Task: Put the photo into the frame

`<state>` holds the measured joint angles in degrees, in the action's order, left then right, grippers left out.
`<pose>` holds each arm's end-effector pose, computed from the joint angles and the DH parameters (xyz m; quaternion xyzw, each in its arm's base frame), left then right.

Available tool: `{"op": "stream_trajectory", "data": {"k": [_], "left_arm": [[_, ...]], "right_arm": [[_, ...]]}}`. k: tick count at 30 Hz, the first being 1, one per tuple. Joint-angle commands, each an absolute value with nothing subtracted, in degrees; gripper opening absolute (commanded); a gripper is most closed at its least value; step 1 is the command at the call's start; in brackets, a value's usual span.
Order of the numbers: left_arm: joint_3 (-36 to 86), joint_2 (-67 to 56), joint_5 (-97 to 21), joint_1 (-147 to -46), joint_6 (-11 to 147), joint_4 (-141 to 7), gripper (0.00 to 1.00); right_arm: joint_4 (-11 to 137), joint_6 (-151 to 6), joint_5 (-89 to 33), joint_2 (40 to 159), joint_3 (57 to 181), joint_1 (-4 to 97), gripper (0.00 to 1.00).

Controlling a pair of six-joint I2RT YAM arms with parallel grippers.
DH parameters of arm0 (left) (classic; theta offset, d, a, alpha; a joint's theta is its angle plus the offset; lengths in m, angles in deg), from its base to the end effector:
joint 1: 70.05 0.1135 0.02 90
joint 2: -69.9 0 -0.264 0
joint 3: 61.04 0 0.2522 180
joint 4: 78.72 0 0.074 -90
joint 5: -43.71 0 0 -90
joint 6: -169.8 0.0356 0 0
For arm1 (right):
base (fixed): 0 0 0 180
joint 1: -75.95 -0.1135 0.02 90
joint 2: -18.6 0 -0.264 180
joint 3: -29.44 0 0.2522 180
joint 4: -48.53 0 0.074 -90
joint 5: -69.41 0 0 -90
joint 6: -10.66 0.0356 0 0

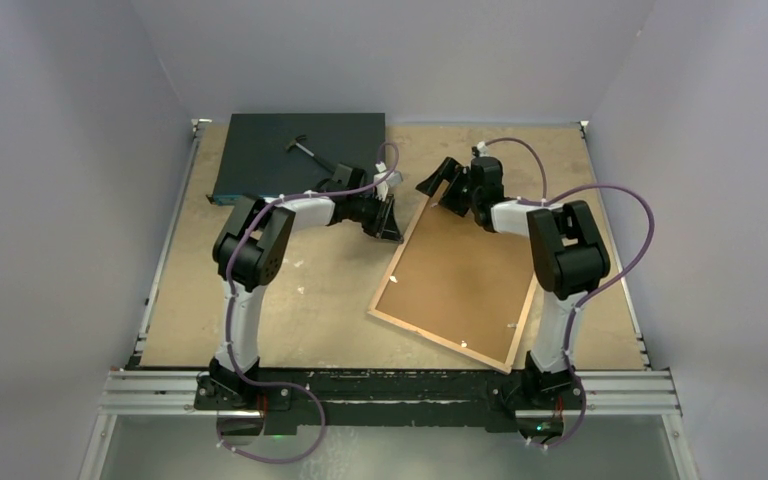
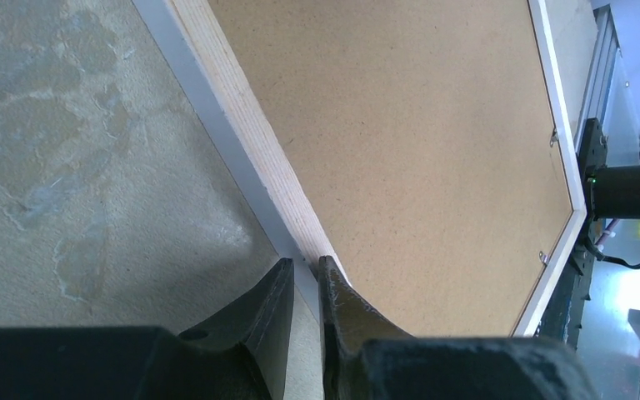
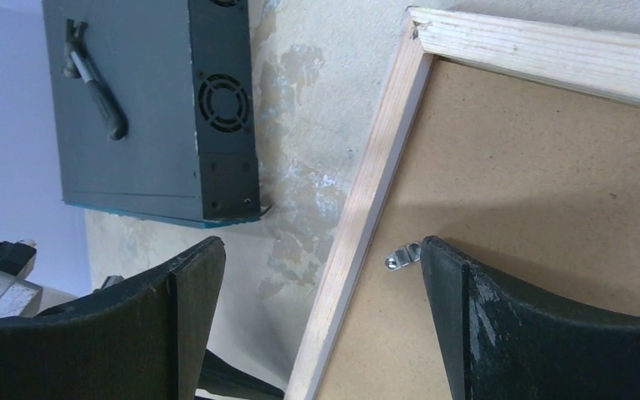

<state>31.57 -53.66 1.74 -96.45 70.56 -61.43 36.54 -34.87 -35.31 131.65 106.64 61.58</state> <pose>0.3889 -0.2226 0.1308 0.2708 0.8223 -0.4616 0.1936 0.4113 0.1147 0.1649 0.1483 0.8207 0.3593 0.4186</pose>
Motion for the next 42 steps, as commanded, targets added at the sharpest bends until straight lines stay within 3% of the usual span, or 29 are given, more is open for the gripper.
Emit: {"op": "stream_trajectory", "data": {"k": [1,42], "left_arm": [[30.68,-53.74,2.31,-96.82,72.23,-61.53,0.15],[31.03,-53.42,3.2,-96.81,73.04,-60.88,0.11]], "right_arm": [[36.52,-32.02,-38.64,132.94,107.04,61.31,0.9],[36.96,-35.24,-50.61,138.24,113.24,60.92,0.87]]}}
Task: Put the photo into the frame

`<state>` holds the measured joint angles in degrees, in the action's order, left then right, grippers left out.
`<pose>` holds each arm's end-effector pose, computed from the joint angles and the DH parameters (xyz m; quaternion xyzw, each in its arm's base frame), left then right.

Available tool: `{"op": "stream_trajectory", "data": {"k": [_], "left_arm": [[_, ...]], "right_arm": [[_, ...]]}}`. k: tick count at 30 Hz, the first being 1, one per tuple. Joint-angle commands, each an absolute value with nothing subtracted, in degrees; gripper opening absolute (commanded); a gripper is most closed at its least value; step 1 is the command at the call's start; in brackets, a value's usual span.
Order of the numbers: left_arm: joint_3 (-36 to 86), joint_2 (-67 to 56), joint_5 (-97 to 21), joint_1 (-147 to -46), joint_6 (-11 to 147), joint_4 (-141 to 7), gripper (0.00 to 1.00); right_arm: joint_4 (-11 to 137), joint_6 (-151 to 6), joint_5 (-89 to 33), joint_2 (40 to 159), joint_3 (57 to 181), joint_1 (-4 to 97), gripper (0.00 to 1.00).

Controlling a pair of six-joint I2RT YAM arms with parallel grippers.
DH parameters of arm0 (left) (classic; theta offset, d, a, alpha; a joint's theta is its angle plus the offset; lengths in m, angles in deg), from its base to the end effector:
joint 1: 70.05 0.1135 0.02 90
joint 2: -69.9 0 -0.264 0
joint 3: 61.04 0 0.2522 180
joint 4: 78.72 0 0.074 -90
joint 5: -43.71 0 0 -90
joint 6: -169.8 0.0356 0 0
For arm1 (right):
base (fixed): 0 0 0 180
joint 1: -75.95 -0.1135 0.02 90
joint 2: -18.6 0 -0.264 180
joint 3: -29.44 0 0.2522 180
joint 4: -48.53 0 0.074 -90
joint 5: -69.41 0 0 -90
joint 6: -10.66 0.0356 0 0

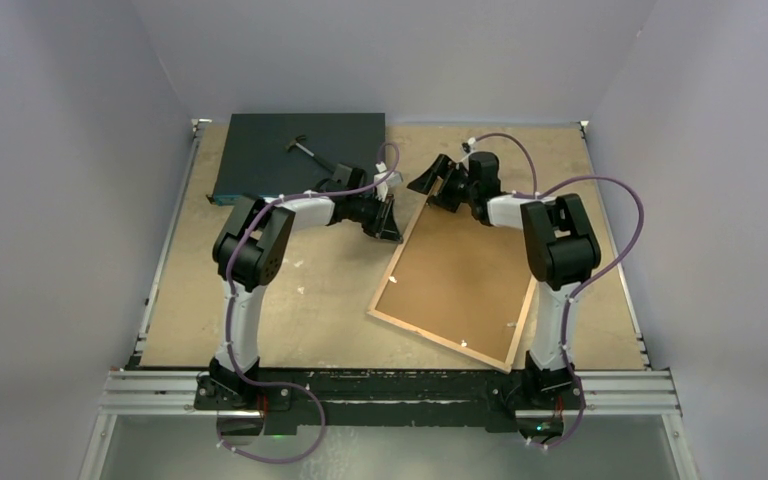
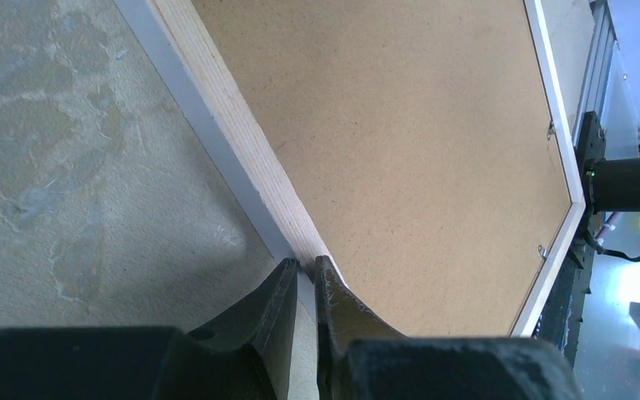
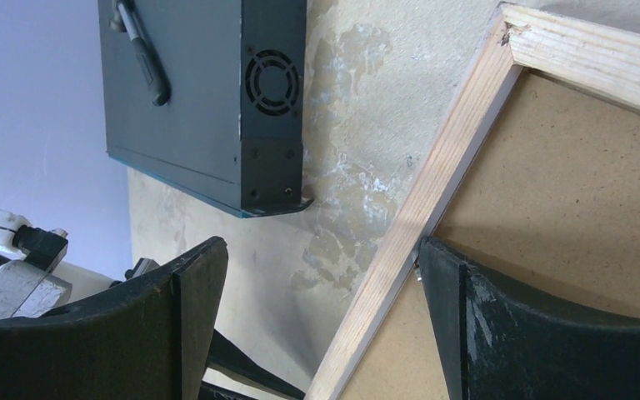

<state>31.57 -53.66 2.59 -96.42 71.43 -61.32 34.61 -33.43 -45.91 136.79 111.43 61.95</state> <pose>0.3885 -0.2226 0.1310 0.2784 0.8174 -0.4657 0.1934 0.4295 0.1228 0.1570 0.1053 0.8126 0.4291 0.3801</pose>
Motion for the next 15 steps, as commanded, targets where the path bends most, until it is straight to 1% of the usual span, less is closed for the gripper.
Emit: {"op": "stream_trajectory", "data": {"k": [1,7,11,15], "left_arm": [[31.03,-53.33,3.19,-96.82,73.1,-60.89,0.11],[31.25,-52.31,3.45,-96.63,74.35,-58.84,0.11],[31.41,-50.61,3.87,-95.69,78.54,-54.29,0.11],[31.04,-48.9,2.75,-94.82,85.43,-48.12,0.11]], "right_arm": [[37.13,-35.4,-50.57,138.03,113.3,60.92,0.87],[42.65,-37.66,-49.73,134.57,115.54,61.07,0.89],[49.69,-41.05,-43.25,128.48,118.74,61.66,0.98],[53.66,-41.24,-35.01,120.25,115.83,63.82,0.99]]}}
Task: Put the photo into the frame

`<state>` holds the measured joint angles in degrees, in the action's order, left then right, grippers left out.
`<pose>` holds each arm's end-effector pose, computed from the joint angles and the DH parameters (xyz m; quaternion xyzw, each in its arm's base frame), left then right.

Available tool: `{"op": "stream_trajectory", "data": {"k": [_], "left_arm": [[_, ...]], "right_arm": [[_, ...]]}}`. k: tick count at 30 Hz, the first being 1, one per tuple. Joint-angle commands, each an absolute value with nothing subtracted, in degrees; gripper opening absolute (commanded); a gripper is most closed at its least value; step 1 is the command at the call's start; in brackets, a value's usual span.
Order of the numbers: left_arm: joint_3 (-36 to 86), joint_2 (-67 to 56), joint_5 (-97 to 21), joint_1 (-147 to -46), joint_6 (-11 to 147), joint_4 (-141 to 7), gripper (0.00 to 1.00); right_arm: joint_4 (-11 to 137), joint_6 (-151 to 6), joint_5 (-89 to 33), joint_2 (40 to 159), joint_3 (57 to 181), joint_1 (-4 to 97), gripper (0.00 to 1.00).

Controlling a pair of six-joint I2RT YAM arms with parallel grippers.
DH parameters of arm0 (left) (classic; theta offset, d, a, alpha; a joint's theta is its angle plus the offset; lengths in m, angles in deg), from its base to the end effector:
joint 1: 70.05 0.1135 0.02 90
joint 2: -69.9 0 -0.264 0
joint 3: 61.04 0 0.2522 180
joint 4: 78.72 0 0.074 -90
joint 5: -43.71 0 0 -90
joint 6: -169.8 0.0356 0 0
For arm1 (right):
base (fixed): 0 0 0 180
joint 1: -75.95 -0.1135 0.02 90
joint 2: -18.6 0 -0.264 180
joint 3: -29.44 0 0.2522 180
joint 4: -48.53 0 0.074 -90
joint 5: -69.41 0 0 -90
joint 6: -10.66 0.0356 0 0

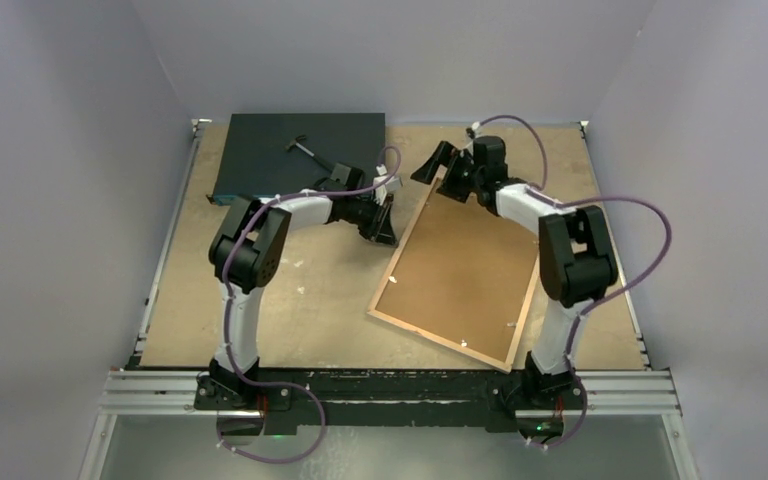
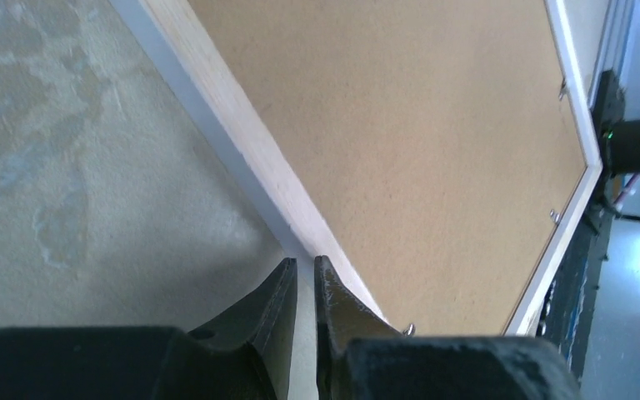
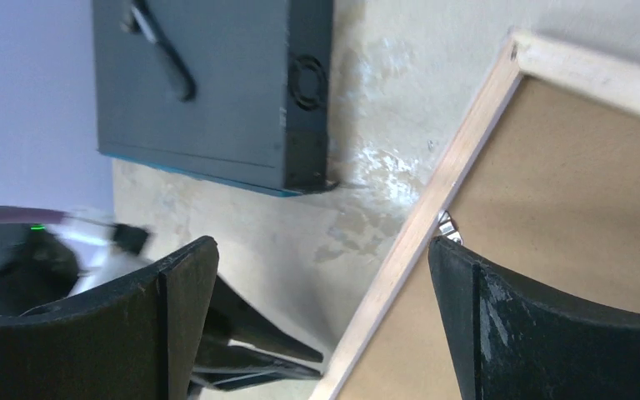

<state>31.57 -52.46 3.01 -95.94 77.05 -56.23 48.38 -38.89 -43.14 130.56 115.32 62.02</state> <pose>0.3839 -0.2163 0.1345 0.3047 0.8154 -0.4551 0.1874 0.4251 0.1195 0.2007 0.0897 0.8330 0.3851 0.3870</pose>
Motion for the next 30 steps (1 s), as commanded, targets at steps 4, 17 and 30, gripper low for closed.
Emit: {"op": "stream_trajectory", "data": {"k": [4,17,30], "left_arm": [[29.64,-47.52,0.74,-94.66,91.12,-44.43,0.12],[21.12,-42.49,-4.97,-100.8,103.89,-37.3,0.12],[19.27,-43.38,-6.05,-105.04,104.3,-38.71,0.12]], "right_arm": [[60.75,-38.9,-24.32,113.74,110.61,69.08,0.99],[70.45,-36.01,-5.47,104.73,96.55,87.89,0.99],[64.55,-35.46,-20.43,120.62,102.61,88.69,0.99]]}}
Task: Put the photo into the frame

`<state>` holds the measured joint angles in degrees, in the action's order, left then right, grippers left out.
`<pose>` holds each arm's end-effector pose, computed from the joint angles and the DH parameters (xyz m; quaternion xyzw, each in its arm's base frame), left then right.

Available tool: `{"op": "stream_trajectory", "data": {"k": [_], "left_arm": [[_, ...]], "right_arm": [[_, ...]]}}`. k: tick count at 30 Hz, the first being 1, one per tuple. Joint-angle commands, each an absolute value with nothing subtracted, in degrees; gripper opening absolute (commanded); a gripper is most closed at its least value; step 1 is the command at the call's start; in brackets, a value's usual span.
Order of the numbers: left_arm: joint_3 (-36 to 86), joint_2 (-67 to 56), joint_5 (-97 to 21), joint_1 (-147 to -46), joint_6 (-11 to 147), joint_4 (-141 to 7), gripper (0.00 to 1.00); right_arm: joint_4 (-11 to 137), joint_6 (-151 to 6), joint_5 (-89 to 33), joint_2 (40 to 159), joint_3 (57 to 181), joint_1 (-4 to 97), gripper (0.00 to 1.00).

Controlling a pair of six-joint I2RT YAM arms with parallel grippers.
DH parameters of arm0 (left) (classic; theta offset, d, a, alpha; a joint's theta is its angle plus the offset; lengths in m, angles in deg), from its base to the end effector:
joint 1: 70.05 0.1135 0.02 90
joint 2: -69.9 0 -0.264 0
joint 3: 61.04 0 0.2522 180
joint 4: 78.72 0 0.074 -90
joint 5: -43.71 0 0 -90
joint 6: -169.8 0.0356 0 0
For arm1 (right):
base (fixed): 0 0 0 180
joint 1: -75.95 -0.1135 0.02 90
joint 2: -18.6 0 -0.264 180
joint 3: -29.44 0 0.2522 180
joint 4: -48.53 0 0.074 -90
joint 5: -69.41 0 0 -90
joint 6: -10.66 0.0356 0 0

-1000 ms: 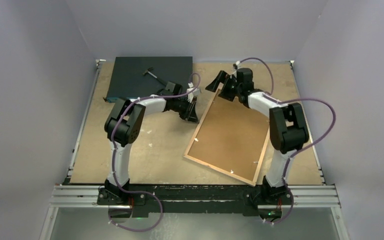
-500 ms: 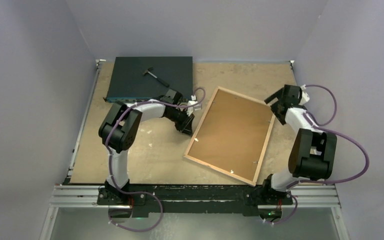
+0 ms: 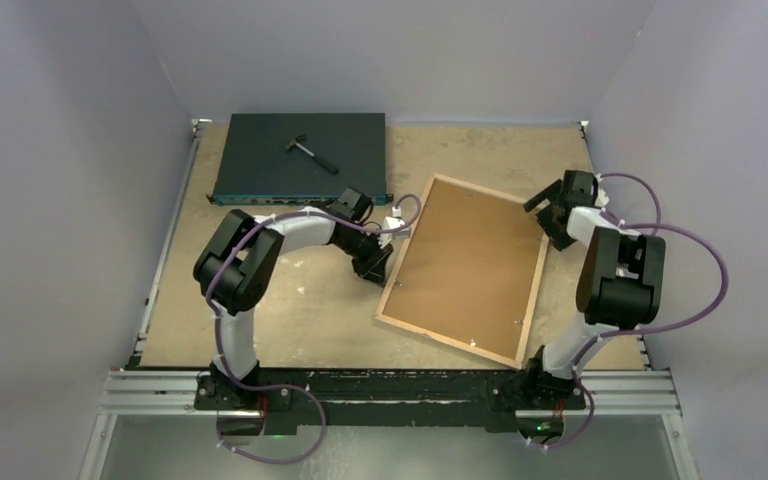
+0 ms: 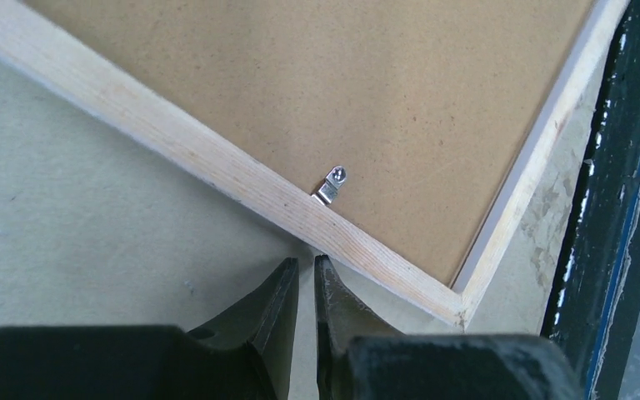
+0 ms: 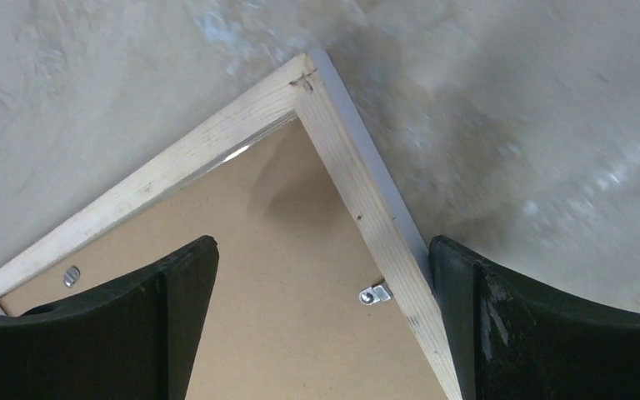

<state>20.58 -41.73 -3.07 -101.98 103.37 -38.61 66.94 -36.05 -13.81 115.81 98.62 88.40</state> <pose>0.3009 -0.2162 0.1388 0.4827 0.7808 -0.3735 0.1336 0.3419 -0.0798 0.1777 0.4527 0.8092 0.0456 0.3717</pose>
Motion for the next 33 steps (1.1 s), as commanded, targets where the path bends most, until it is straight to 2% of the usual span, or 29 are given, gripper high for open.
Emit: {"op": "stream_trajectory", "data": {"k": [1,5,17,27,33], "left_arm": [[19.78,-44.04,-6.02,-105.88,103.84,-39.29,0.12],[22.97,-47.04,-5.67,-109.28,101.55,-41.49,0.12],[37.59,-60.12,-2.79,-118.32,97.26,-42.18,0.12],[40.02,-63.39,-2.46,-120.23,92.89,-45.8,0.13],[40.49,-64.18,-1.64,-120.72,90.7,-47.82,0.14]], "right_arm": [[63.62,-35.07,-21.0,121.92,103.56,88.63,0.99],[63.24,-33.88,-25.12,126.7,108.34,86.8,0.99],[71.27,-37.87,-23.88,139.46,128.18,80.62,0.99],[68.5,-39.18,-34.6,148.37,134.88,72.73,0.99],[68.18,-40.78,-37.6,149.09,135.6,70.3,0.99]]}}
